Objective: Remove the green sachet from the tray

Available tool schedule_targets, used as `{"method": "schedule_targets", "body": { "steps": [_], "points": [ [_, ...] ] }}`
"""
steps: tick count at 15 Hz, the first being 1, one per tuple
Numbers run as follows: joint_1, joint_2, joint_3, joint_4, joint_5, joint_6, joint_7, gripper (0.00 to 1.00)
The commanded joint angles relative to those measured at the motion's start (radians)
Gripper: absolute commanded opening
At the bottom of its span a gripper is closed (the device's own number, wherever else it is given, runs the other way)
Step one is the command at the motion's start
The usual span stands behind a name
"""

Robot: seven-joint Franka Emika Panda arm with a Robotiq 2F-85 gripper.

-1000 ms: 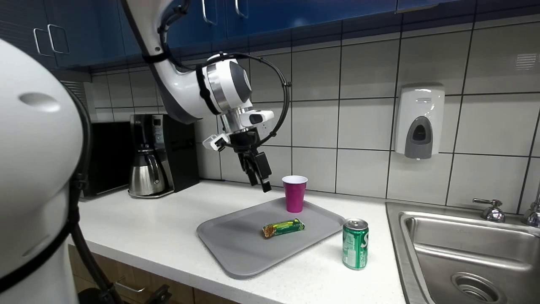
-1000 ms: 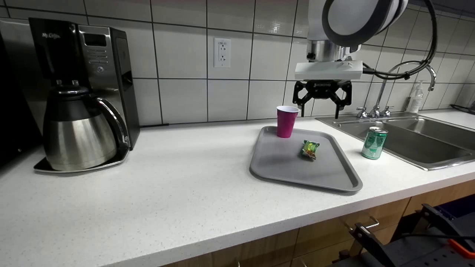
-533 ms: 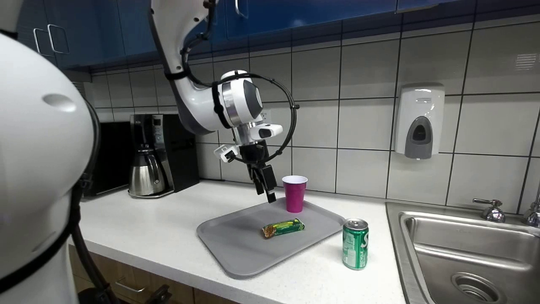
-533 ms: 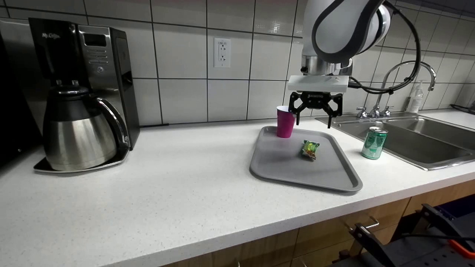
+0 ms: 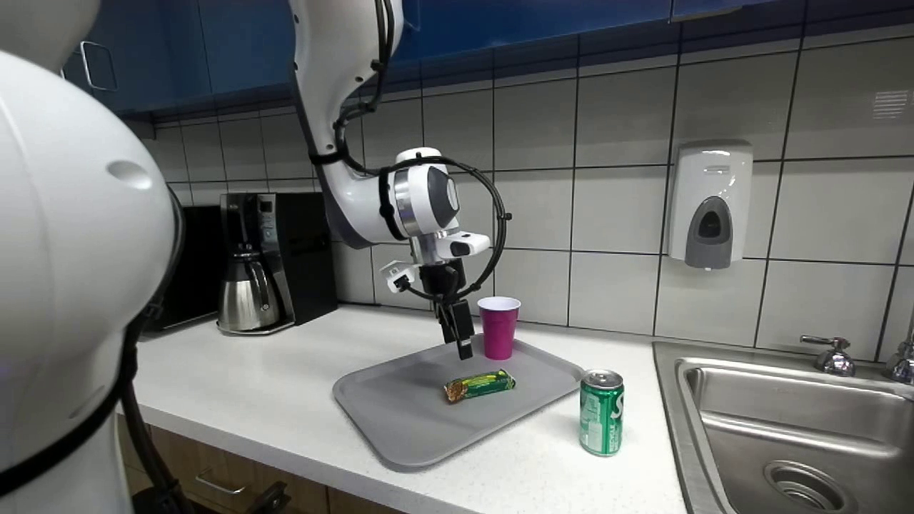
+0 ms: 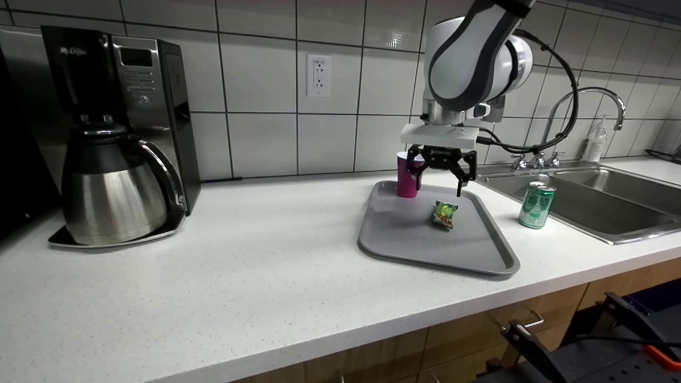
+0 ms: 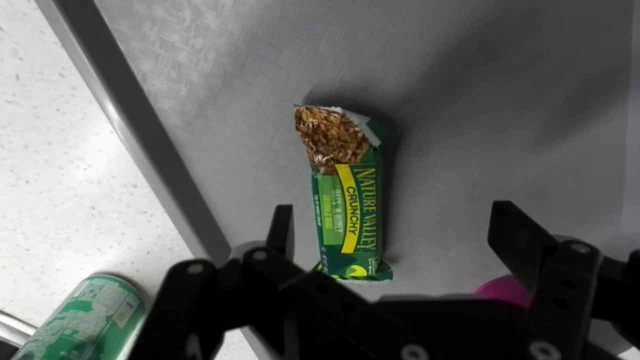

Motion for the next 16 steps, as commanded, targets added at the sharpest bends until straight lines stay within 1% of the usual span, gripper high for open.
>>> {"method": "schedule_targets", "body": {
  "steps": [1, 8, 16],
  "points": [
    [0.033, 0.083, -0.039, 0.076, 0.052, 0.009, -0.037, 1.00],
    [0.055, 0.173, -0.080, 0.145, 0.113, 0.014, -0.061, 1.00],
    [0.064, 0.188, -0.117, 0.140, 0.142, 0.024, -0.064, 1.00]
  ]
}}
